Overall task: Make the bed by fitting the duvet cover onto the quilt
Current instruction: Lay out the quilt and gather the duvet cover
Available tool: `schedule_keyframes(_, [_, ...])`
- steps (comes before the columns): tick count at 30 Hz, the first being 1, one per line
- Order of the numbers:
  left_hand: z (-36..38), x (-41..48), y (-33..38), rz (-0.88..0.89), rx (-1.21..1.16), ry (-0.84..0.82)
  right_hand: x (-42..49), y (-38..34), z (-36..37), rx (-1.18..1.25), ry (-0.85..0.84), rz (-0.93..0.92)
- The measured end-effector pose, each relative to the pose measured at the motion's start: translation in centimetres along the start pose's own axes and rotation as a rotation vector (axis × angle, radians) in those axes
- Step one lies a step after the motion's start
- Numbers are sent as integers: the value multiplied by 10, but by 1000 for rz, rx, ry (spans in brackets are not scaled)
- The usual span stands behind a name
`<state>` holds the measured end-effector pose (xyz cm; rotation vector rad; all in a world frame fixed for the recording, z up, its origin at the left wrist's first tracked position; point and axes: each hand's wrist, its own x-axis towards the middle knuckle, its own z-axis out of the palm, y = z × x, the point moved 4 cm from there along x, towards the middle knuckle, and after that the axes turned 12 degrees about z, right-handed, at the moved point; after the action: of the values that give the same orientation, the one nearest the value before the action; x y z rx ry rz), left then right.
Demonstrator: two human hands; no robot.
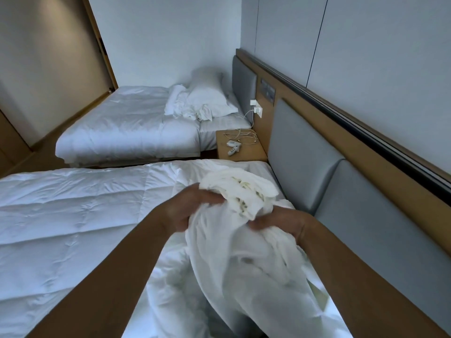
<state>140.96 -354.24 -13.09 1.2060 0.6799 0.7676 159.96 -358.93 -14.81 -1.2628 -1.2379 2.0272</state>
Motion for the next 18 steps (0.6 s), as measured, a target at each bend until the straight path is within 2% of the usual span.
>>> schedule_keyframes(4, [2, 11, 6, 26, 114, 4, -7, 16, 6, -351, -150, 249])
schedule_keyframes(6, [6, 7, 3, -24, 112, -61, -8, 7, -8, -437, 7, 179])
schedule_keyframes(8, [13, -3, -2, -122, 136, -173, -11, -9, -20, -344, 168, 50])
schedule_keyframes(9, [20, -9, -7, -172, 183, -254, -9, -11, -26, -238, 178, 47])
schedule_keyframes(12, [43, -24, -23, -273, 301, -459, -8, -7, -30, -149, 160, 18])
schedule_keyframes(15, [46, -28, -21, -232, 254, -434, 6, -14, -28, -96, 104, -136])
schedule_keyframes(18, [36, -24, -10, -179, 235, -368, 9, -15, -19, -5, -64, -181])
